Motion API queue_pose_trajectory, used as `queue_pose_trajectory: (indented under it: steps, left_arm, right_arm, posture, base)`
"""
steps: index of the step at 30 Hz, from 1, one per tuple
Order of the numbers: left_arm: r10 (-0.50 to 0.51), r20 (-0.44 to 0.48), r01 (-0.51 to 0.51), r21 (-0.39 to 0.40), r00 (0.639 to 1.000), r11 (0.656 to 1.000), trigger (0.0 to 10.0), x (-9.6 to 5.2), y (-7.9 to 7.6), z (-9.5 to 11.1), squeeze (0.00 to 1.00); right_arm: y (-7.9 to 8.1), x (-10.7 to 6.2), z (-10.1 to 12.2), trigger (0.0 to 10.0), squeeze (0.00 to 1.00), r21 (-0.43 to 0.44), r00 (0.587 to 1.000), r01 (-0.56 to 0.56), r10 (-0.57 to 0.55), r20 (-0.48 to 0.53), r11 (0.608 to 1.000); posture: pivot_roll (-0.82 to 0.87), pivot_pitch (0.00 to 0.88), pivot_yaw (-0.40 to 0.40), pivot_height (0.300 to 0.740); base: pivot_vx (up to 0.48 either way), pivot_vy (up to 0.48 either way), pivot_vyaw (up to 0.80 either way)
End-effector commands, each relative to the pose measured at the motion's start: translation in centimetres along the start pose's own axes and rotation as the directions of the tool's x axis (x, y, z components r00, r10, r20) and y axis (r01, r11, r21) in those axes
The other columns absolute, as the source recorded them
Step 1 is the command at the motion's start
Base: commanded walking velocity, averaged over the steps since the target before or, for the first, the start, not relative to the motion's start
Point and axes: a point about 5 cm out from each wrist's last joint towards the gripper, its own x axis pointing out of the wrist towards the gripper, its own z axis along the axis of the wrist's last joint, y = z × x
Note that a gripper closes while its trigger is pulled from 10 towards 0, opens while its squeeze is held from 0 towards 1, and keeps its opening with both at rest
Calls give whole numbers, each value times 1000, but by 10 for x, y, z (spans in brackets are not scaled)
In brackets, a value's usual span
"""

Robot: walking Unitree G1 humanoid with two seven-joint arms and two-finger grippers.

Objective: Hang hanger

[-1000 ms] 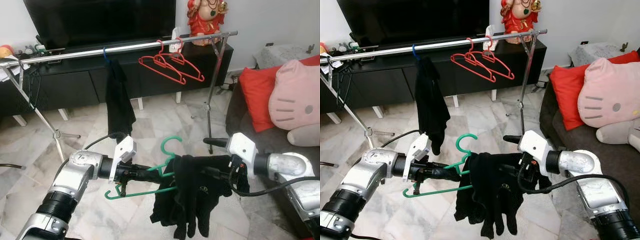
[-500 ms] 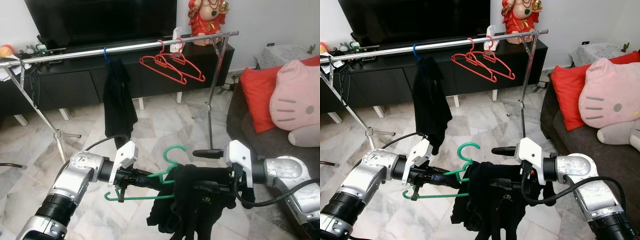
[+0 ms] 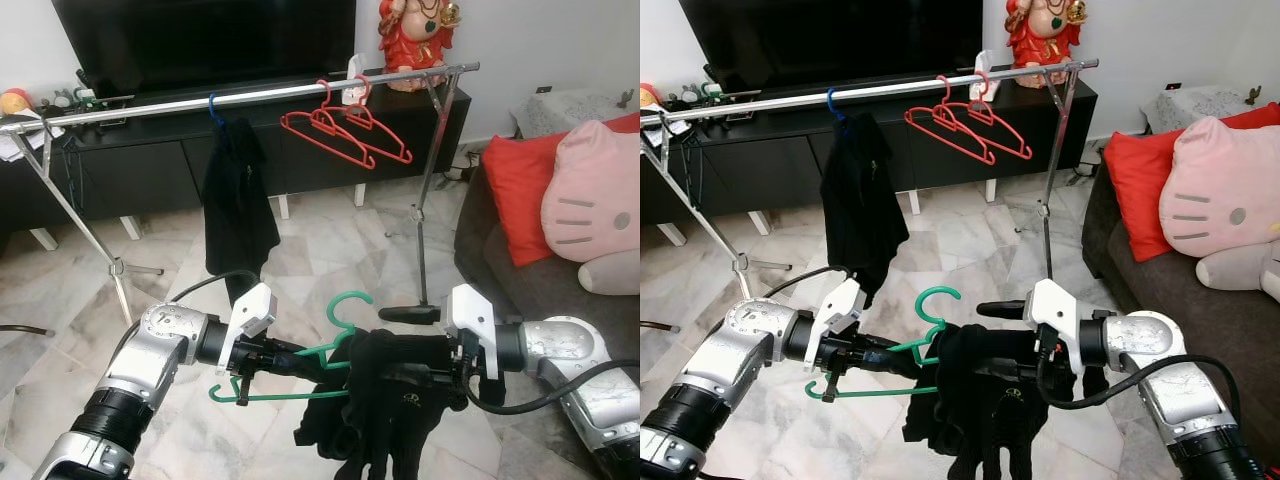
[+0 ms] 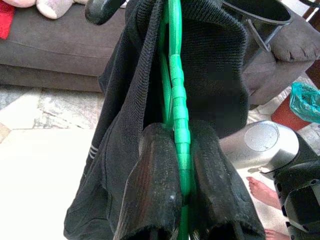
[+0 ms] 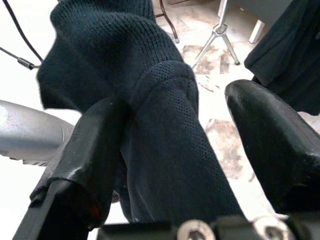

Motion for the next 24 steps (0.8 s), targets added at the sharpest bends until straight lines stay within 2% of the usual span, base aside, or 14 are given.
queue_pose_trajectory:
  steps: [1, 10, 24]
  left_arm:
    - [-6, 13, 5, 53, 1000, 999, 10000, -1, 1, 10, 0]
    - [-4, 21, 3, 55, 1000, 998, 10000, 2, 2, 11, 0]
    - [0, 28, -2, 57, 1000, 998, 10000, 3, 3, 12, 0]
  right_arm:
    - [5, 3, -2, 0, 0, 14, 1000, -31, 31, 1, 999]
    - [6, 5, -12, 0, 0, 19, 998, -31, 32, -60, 999]
    - [6, 6, -11, 0, 0, 15, 997, -34, 35, -66, 999]
  posture:
    - [-140, 0, 76, 740]
    - [-138, 0, 76, 740]
    - [-135, 0, 80, 740]
  base:
    - [0, 0, 0]
    - [0, 0, 0]
    - [0, 0, 0]
